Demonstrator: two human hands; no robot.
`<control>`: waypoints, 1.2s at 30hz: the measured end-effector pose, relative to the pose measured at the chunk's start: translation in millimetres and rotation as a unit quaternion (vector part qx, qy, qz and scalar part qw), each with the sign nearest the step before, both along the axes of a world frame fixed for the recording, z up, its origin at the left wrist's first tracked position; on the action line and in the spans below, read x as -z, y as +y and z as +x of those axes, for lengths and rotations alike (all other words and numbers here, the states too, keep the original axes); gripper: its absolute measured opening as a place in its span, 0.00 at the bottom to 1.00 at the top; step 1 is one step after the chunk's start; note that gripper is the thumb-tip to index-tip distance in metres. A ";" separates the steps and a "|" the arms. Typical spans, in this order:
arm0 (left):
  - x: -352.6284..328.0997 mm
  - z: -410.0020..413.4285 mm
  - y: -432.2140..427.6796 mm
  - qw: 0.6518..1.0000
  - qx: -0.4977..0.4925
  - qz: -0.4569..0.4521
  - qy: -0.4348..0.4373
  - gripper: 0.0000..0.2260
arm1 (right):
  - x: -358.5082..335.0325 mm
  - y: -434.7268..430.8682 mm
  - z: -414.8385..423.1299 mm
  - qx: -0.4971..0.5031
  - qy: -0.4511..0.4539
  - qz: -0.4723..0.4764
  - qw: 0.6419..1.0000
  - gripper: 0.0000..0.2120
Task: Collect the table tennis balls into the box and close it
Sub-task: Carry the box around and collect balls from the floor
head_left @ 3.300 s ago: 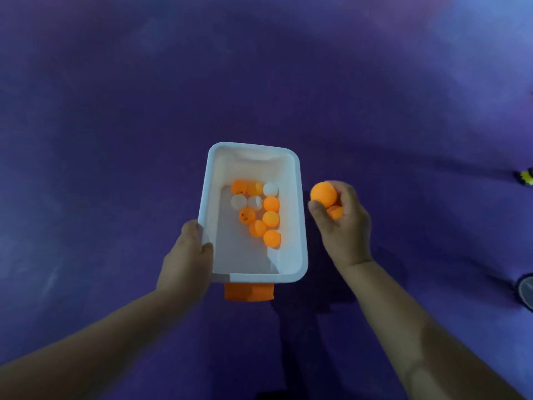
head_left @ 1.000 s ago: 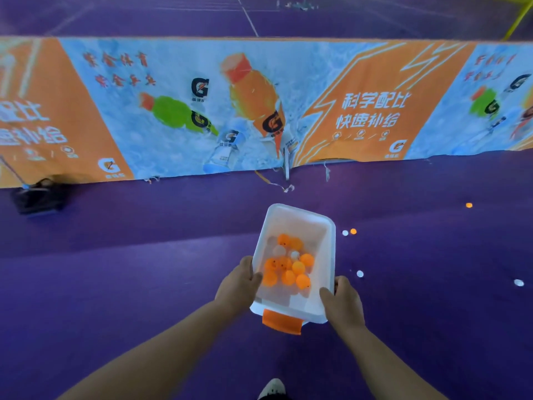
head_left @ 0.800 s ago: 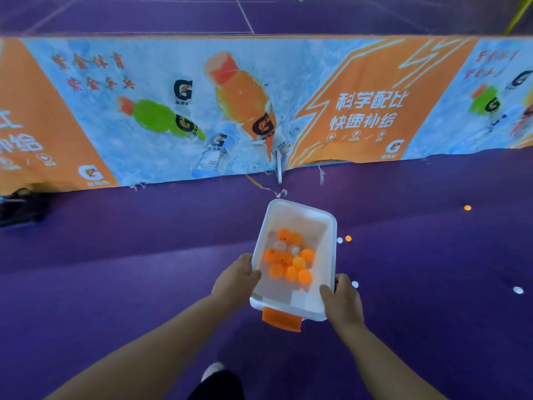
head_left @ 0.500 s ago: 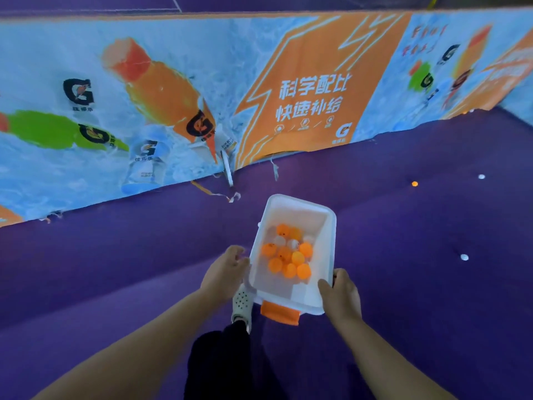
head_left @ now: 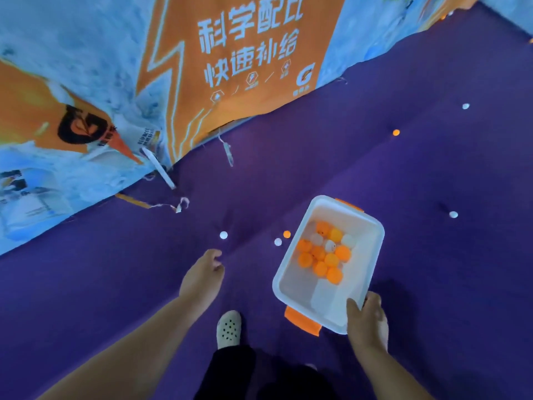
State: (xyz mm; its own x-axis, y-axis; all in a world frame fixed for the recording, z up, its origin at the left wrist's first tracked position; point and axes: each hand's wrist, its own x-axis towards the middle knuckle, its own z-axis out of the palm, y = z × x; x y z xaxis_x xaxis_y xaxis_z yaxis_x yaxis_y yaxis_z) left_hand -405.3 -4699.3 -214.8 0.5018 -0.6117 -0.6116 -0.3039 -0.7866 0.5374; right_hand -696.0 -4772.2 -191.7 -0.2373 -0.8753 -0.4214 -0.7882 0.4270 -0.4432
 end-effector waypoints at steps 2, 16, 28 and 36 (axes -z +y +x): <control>41.3 6.8 -25.9 1.000 0.006 0.021 -0.007 0.18 | 35.0 -27.7 0.6 0.014 0.013 0.013 1.000 0.10; 448.8 30.3 -133.5 0.991 -0.035 0.096 -0.084 0.20 | 400.9 -166.6 27.9 -0.017 -0.017 -0.025 0.999 0.07; 632.7 91.2 -155.9 0.983 0.043 0.074 -0.161 0.23 | 549.1 -216.9 -38.3 -0.027 -0.003 -0.147 0.989 0.17; 555.3 16.3 -236.3 0.964 0.193 -0.128 -0.129 0.19 | 547.3 -205.1 -59.2 0.009 -0.041 -0.172 0.984 0.06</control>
State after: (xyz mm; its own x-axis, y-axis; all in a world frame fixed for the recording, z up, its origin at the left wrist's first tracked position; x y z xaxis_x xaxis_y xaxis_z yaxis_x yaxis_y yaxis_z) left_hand -389.0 -4935.5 -770.1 0.3221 -0.8974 -0.3015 -0.6964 -0.4403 0.5667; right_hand -755.2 -4977.4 -739.0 -0.2324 -0.9652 -0.1197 -0.7369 0.2551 -0.6261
